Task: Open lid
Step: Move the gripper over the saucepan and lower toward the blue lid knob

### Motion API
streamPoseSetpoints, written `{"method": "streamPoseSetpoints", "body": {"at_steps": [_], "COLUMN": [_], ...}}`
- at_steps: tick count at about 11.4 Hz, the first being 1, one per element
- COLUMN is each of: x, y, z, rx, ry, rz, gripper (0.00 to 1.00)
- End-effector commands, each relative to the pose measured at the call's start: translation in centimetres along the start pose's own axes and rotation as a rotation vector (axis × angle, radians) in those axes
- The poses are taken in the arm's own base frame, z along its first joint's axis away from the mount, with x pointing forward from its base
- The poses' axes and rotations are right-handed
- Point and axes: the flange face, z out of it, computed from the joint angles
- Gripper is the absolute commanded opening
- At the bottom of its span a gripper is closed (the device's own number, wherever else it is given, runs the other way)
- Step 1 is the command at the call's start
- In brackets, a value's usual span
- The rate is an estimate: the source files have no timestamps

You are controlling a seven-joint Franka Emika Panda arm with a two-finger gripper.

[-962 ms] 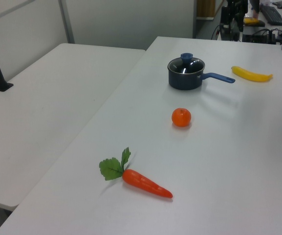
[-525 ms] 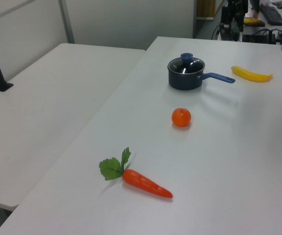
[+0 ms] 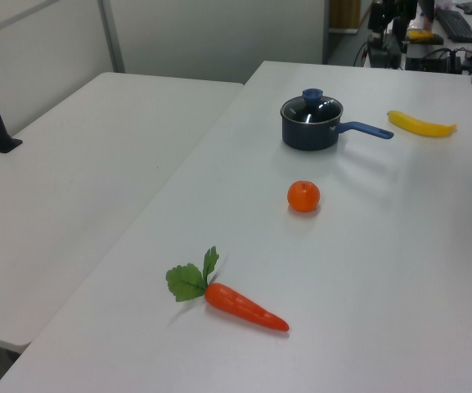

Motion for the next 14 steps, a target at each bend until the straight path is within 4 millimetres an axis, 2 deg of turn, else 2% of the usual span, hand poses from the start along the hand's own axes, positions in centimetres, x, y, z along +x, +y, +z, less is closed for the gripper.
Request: {"method": "streamPoseSetpoints", "body": {"at_steps": [1,2,4,6,8,9,11,13,14], "x": [1.6,2.8,4.6,5.0,5.6,6.6,7.7,8.1,9.1], "y": [-0.1,-0.4,-1.2,-1.1,-1.9,-2.3,-2.8,-4.5,-5.2], "z": [2.1,3.5,7.2,7.4,8.5,9.1,10.0,11.4,11.3], "rx": [0.005,0.009,0.02,0.044,0.065,0.089,0.115,0.101,0.105], "ry": [0.041,0.072,0.082,0.114,0.141,0.196,0.256,0.251,0.269], "rz": [0.072,0.104,0.361,0.707,0.864,0.959,0.984,0.97,0.978], "gripper": [0.97,0.95,0.9,0.9,0.89,0.88,0.84,0.84,0.84]}}
